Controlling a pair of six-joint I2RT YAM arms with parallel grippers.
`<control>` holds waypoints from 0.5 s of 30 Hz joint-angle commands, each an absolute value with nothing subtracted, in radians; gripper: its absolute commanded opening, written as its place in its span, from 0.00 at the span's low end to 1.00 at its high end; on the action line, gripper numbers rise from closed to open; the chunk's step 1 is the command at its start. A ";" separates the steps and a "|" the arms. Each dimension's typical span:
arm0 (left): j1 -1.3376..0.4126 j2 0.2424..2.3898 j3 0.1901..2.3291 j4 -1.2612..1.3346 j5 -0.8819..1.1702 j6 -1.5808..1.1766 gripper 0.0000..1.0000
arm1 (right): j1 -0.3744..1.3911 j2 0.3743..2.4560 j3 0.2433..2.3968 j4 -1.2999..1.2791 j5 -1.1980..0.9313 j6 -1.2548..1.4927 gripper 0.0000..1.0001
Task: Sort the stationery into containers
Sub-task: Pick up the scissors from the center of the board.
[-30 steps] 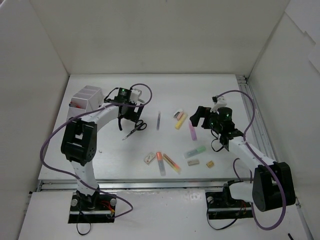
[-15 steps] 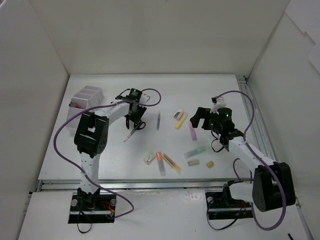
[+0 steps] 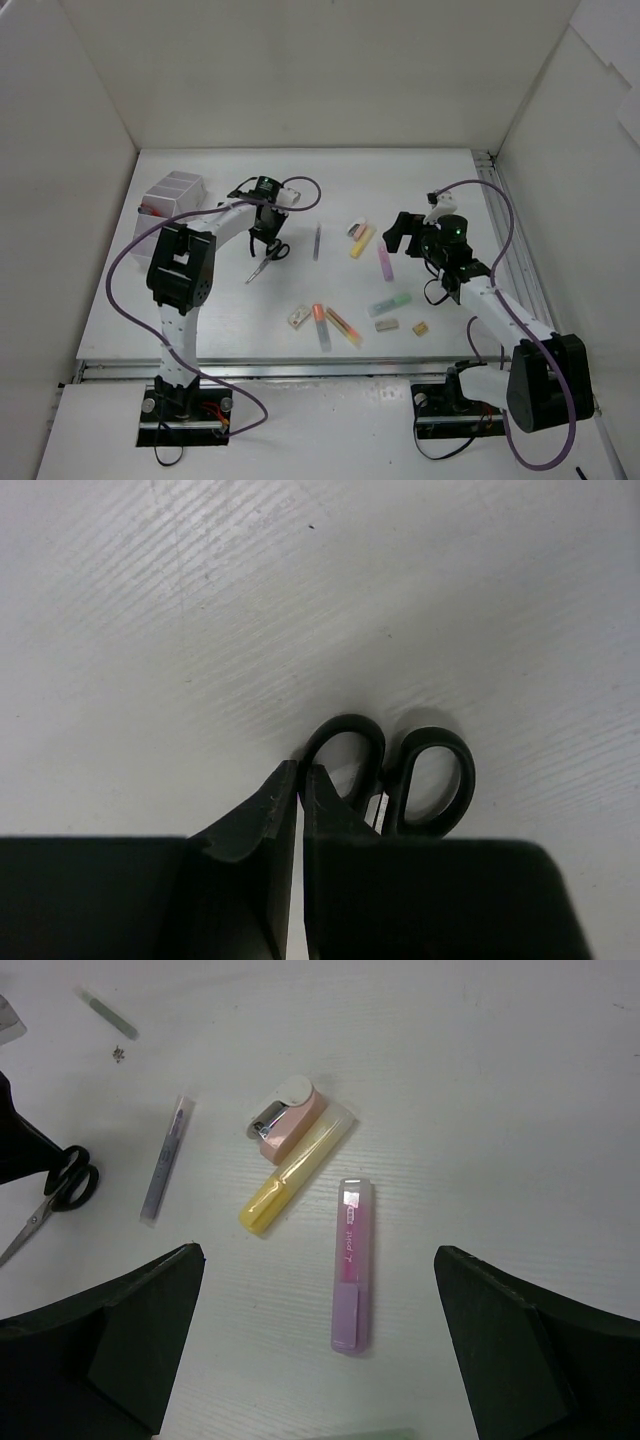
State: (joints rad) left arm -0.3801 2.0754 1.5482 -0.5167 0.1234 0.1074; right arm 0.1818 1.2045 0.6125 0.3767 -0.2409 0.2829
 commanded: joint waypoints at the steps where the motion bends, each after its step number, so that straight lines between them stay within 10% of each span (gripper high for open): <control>1: -0.344 1.964 1.552 -0.434 0.149 0.035 0.00 | 0.175 1.154 0.641 0.419 -0.200 0.265 0.98; 15: -0.146 1.554 1.405 0.144 -0.040 -0.005 0.00 | 0.172 1.143 0.643 0.428 -0.178 0.236 0.98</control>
